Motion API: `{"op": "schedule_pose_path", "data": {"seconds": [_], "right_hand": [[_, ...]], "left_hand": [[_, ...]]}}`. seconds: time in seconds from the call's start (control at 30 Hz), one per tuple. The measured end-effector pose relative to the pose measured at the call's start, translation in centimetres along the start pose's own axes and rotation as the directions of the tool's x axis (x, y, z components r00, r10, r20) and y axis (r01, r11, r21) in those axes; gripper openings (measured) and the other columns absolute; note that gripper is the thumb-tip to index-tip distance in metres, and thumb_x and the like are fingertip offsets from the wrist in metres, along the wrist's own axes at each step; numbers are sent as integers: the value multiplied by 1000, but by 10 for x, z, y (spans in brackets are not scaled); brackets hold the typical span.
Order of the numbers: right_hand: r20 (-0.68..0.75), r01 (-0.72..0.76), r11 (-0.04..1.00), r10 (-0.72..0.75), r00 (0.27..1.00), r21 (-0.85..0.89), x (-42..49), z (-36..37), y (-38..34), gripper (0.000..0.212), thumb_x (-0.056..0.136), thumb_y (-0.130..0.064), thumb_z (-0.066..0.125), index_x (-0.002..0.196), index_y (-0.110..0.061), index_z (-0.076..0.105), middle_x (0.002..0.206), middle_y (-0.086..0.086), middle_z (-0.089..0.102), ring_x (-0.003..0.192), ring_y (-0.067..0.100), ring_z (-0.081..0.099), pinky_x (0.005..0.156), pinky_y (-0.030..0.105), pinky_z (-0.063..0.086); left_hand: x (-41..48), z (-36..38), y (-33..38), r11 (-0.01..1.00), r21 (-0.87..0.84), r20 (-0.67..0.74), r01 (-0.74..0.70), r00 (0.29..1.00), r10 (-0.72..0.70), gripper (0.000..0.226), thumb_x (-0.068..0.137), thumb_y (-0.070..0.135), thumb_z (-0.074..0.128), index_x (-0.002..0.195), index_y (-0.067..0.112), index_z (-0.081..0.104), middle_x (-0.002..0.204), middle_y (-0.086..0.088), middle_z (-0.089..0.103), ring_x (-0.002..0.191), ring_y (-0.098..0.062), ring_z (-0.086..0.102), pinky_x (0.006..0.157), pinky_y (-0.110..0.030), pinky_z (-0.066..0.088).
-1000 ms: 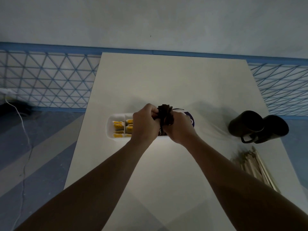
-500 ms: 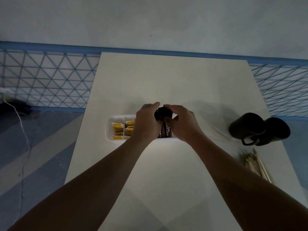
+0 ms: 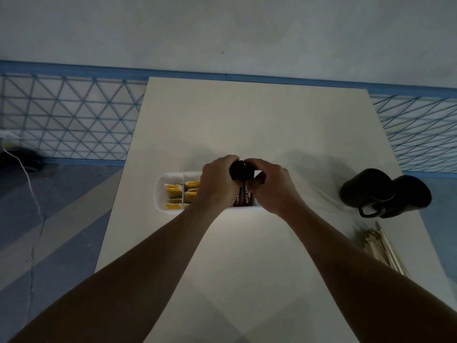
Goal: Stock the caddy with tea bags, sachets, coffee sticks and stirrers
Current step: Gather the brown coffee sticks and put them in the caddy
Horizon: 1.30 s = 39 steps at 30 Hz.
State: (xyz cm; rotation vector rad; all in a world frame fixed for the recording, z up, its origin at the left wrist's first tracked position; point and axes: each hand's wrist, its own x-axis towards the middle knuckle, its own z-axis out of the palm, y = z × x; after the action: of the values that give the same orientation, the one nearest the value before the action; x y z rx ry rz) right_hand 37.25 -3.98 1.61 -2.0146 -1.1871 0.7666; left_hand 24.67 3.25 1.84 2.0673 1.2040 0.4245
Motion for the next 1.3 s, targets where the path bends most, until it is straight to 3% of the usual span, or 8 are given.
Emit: {"op": "schedule_pose_path", "data": {"seconds": [0.13, 0.23, 0.43, 0.63, 0.83, 0.97, 1.1, 1.3], "right_hand": [[-26, 99, 994, -100, 995, -34, -7, 1, -2, 46, 83, 4, 61, 120, -21, 69, 73, -23, 59, 65, -7, 59, 61, 1, 40], [-17, 26, 999, -27, 1000, -36, -8, 3, 1, 51, 86, 4, 58, 129, -23, 62, 76, -9, 62, 57, -5, 58, 52, 6, 41], [-87, -44, 999, 42, 995, -15, -14, -3, 3, 67, 87, -1, 61, 147, -25, 45, 134, -3, 61, 52, 3, 54, 56, 14, 48], [-145, -87, 996, 86, 986, -3, -31, -11, 3, 67, 83, 3, 60, 145, -22, 48, 120, 0, 66, 46, 1, 53, 46, 5, 41], [-218, -133, 991, 130, 967, 1, -54, -11, 8, 66, 84, 3, 60, 144, -23, 50, 132, -3, 61, 65, 14, 65, 51, 4, 43], [-264, -172, 985, 166, 950, -2, -74, -12, 19, 53, 85, -4, 65, 133, -24, 60, 122, -8, 67, 83, 13, 69, 73, 20, 52], [-335, -200, 980, 190, 923, 7, -98, -20, 30, 29, 86, -6, 63, 109, -21, 72, 101, -11, 72, 72, 12, 70, 72, 21, 52], [-387, -259, 962, 206, 899, -89, -131, -39, 61, 20, 91, -12, 64, 107, -18, 74, 96, -7, 72, 73, -1, 60, 65, 11, 47]], "left_hand": [[-3, -1, 0, 999, -48, -44, -4, 999, 2, 39, 84, 9, 70, 122, 18, 65, 113, -1, 70, 105, -17, 63, 82, -14, 38], [-4, -1, 2, 999, -42, -39, 12, 999, -14, 43, 86, 7, 65, 127, 17, 62, 118, -3, 68, 108, -19, 62, 82, -15, 38], [-10, -7, 4, 997, -69, -79, 26, 996, -32, 55, 82, 2, 67, 134, 13, 56, 132, -5, 61, 114, -22, 61, 100, -27, 46], [-20, -12, 8, 995, -93, -183, -27, 983, 10, 46, 79, -4, 66, 122, 12, 62, 119, -3, 65, 94, -8, 60, 70, 8, 33], [-37, -12, 17, 982, -150, -169, -117, 981, 91, 33, 80, 0, 69, 110, 13, 66, 105, 1, 69, 89, -7, 62, 76, -4, 44], [-52, 1, 24, 973, -166, -50, -161, 987, 154, 17, 86, 8, 69, 102, 13, 70, 92, 4, 71, 78, -3, 61, 69, -5, 47], [-67, 18, 33, 973, -193, 131, -123, 980, 150, 11, 88, 12, 66, 98, 12, 72, 83, 6, 67, 72, -8, 65, 71, -28, 59], [-85, 56, 43, 993, -112, 339, -31, 938, 68, 9, 89, 21, 65, 92, 15, 70, 87, -1, 72, 78, -19, 70, 78, -40, 60]]}}
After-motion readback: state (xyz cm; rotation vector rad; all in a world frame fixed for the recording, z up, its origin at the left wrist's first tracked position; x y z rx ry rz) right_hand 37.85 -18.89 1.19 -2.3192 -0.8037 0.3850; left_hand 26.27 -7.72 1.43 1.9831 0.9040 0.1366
